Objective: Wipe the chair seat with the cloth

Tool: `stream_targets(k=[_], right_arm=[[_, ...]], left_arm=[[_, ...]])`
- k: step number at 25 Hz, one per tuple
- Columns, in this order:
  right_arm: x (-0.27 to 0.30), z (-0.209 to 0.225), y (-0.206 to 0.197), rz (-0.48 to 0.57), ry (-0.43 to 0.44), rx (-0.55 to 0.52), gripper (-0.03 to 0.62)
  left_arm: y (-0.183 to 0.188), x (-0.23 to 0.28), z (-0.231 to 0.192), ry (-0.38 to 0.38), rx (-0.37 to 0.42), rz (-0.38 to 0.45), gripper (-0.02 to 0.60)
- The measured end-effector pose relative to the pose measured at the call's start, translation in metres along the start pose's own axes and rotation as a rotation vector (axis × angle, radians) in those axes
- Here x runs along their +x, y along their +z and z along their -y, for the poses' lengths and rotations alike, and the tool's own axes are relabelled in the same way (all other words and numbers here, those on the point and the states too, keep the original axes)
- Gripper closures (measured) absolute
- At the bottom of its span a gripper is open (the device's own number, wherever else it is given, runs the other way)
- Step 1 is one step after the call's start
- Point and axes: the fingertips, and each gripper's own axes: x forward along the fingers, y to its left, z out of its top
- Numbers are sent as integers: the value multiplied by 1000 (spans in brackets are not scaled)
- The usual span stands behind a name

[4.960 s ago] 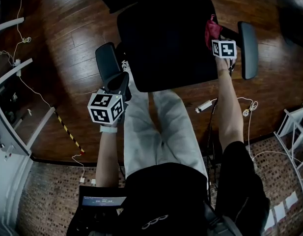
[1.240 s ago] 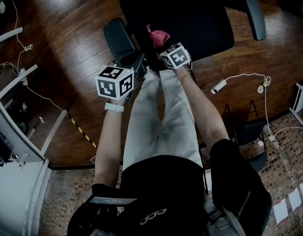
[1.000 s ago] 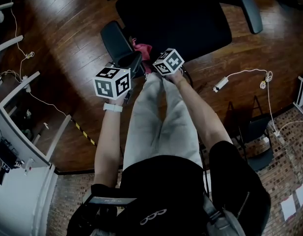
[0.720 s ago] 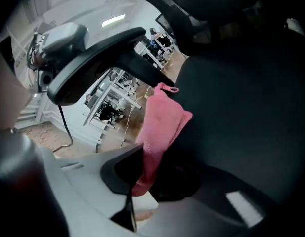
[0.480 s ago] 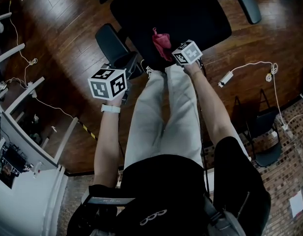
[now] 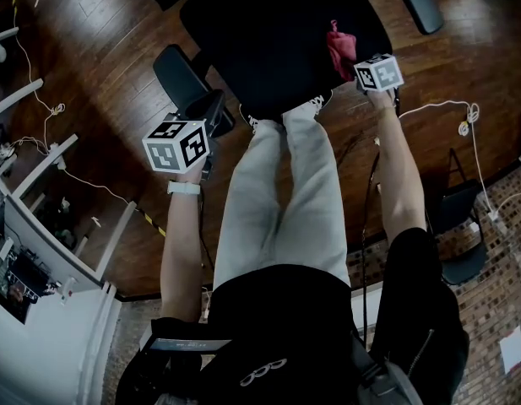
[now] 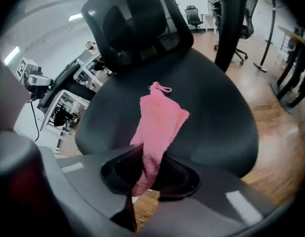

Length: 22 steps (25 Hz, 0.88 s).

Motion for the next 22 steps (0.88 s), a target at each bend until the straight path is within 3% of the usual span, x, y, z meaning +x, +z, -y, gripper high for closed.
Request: stream_targets(k=[4,11,15,22], right_arm=[[-28,51,-9,9,-131,33,525],[-94,134,-36,5,-500,100,526],[-75,120,-51,-16,-468,91,526],[-21,34,-54,-57,-383,28,530]], left_arm=[[-1,1,0,18,13,-7,592],[-1,3,-1,36,27,-15,592],[-1,3,-2,43,35,-17,592],[0,2,1,37,44,-16,592]])
